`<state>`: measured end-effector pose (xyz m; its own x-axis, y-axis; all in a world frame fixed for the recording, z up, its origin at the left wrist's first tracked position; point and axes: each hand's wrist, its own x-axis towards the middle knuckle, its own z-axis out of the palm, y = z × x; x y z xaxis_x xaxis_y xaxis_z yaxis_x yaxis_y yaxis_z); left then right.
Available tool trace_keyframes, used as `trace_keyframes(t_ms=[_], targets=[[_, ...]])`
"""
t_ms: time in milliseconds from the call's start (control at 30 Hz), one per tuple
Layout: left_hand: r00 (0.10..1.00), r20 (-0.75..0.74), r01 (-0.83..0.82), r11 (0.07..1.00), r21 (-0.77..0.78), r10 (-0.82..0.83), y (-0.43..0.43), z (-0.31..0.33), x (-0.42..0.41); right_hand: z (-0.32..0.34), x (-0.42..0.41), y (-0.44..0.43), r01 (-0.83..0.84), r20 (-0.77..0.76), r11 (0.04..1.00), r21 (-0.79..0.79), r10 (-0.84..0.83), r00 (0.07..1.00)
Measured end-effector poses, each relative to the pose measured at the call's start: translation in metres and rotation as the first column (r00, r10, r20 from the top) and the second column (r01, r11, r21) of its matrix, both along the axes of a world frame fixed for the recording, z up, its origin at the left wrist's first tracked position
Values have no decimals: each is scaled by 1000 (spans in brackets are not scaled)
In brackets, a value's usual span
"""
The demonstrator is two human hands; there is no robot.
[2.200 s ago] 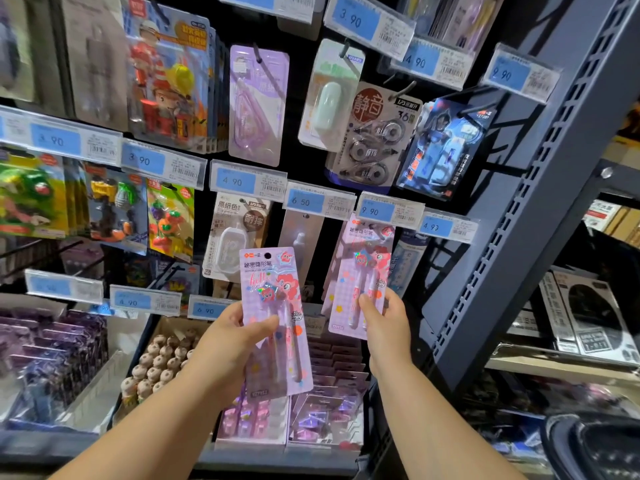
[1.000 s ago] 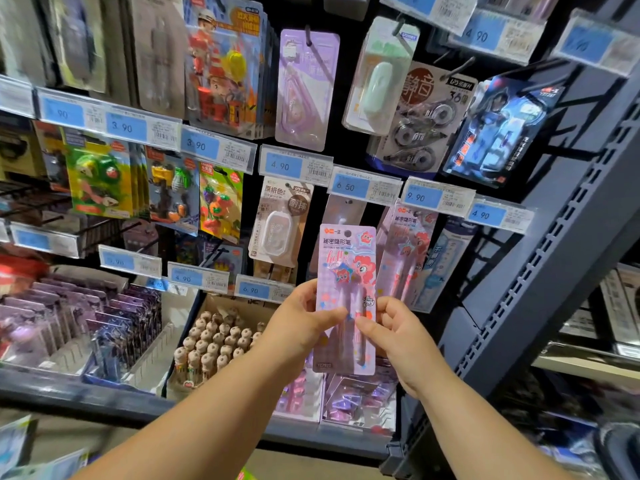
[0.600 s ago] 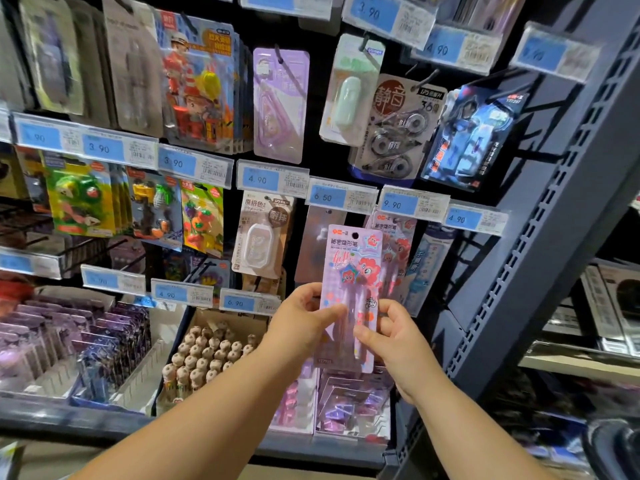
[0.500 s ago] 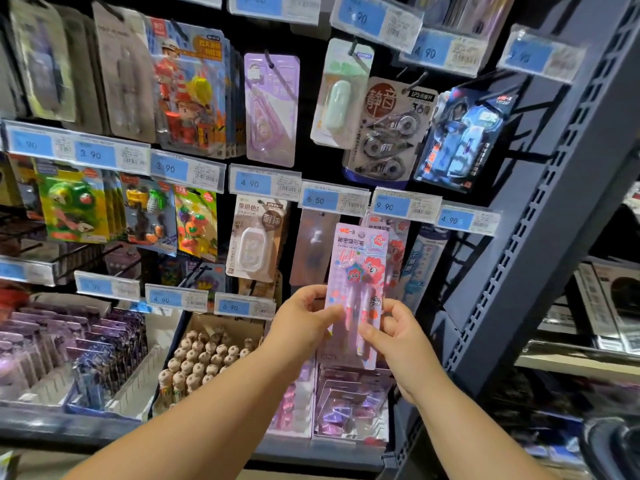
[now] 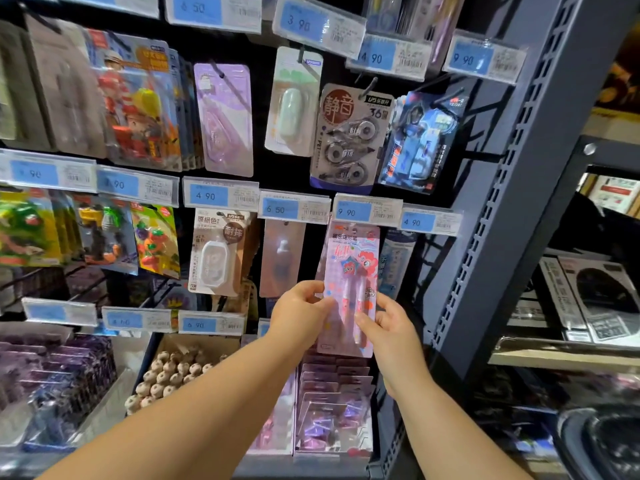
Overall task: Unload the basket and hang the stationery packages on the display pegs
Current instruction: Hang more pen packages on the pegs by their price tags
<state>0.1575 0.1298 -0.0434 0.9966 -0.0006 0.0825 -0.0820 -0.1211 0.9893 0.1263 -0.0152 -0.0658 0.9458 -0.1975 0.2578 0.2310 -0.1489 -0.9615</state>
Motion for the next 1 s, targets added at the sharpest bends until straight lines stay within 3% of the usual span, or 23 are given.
trace_keyframes(t_ms=[333, 633, 867, 1000], targets=[[999, 52, -10, 998, 67, 6, -8, 4, 16, -6, 18, -3, 70, -23, 997, 38, -69, 997], [992, 107, -100, 943, 318, 69, -10, 7, 23, -9, 27, -2, 224, -48, 974, 38, -223, 974], [989, 132, -107, 940, 324, 67, 2, -13, 7, -14, 17, 1, 381, -66, 905, -192, -399, 915], [992, 121, -55, 945, 323, 17, 22, -38, -15, -23, 2, 13, 338, 9, 875, -347, -357, 934]])
